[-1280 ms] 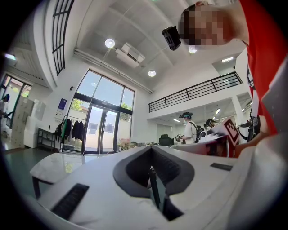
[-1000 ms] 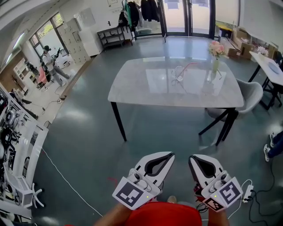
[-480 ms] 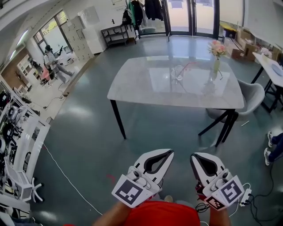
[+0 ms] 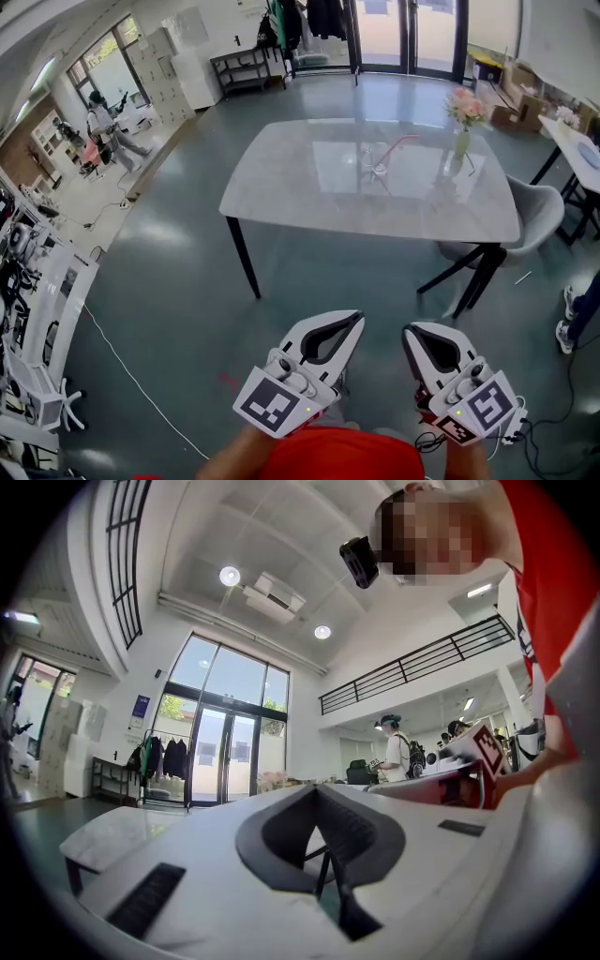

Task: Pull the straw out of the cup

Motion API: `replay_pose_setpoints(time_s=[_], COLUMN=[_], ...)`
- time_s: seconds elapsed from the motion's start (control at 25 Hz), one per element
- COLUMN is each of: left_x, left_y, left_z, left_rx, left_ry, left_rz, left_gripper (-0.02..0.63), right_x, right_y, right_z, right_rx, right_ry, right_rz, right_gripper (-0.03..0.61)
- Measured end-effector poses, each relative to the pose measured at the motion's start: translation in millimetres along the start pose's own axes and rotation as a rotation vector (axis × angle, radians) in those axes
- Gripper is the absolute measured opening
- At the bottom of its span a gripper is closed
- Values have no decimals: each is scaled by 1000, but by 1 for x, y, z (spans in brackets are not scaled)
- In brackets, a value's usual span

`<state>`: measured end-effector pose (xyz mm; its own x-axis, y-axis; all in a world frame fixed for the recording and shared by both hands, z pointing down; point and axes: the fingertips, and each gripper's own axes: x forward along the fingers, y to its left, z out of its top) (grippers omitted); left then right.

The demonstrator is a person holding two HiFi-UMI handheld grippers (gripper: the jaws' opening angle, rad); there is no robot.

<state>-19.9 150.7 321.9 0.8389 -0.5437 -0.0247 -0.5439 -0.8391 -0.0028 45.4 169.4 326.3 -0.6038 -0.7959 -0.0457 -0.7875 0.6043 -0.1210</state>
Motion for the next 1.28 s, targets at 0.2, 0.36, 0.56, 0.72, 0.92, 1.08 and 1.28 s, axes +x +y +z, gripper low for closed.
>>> replay_pose_setpoints(time_s=[0.2,0.36,0.56,0.72,0.92,1.08,1.28], left_x=[25,48,79,102,120,136,161], left_y=[43,84,141,181,222,237,255], left_z=[-3,-1,1,5,6,-2,-8], left_rx=[10,26,30,36,30,20,4], left_ry=[-1,9,15,-2,-16,-1,-1], left_rz=[-1,-2,-13,-29,-33,-36,-22], left_gripper=[12,12,12,12,12,12,12], right_x=[37,76,131,166,199,212,227], right_y=[-31,-58,-91,-117,-137,-160,-195], right_z=[-1,3,10,15,16,10,5], right_rx=[-3,-3,-10,-23,-30,-22,-16], right_ry=[12,21,22,23,31,51,56], right_rz=[-20,-34,-50,-76,-103,-122,-140], right_gripper=[-5,-5,-5,-5,-5,-5,-5])
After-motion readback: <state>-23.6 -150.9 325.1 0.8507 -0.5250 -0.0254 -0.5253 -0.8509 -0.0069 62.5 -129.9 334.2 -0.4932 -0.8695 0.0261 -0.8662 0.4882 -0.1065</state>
